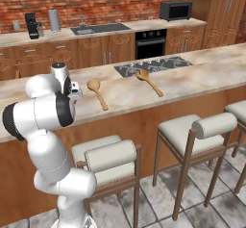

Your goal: Pick up the metallic utensils from the counter and place them in the open drawer. Make sure not to pick up any wooden utensils.

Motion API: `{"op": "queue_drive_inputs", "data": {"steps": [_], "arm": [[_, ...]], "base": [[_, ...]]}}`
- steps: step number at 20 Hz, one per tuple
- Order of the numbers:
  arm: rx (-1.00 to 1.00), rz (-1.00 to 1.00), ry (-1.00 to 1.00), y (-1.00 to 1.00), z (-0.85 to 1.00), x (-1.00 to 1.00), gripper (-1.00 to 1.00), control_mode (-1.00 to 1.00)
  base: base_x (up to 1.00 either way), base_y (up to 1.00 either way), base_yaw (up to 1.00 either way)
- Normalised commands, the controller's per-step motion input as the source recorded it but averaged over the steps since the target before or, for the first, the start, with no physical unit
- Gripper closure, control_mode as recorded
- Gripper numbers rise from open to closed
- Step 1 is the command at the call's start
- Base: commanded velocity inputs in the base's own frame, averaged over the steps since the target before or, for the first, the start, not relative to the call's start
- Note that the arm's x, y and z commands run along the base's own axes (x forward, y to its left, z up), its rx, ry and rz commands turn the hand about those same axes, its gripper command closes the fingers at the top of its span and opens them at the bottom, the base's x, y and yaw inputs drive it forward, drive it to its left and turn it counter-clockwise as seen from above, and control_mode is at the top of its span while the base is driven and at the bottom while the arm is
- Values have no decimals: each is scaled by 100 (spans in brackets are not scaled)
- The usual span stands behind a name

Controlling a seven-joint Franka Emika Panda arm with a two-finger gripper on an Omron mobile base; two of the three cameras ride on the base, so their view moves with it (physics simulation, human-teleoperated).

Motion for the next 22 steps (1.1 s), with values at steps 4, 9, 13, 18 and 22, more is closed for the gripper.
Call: {"op": "queue_drive_inputs", "data": {"steps": [4,9,13,18,22], "arm": [[0,0,0,0,-12,-2,-100,-100],[0,0,0,0,-35,-5,-100,-100],[0,0,0,0,-47,-2,-100,-100],[0,0,0,0,-13,-1,-100,-100],[0,0,0,0,-8,-2,100,-100]], "base": [[0,0,0],[0,0,0],[0,0,0],[0,0,0],[0,0,0]]}}
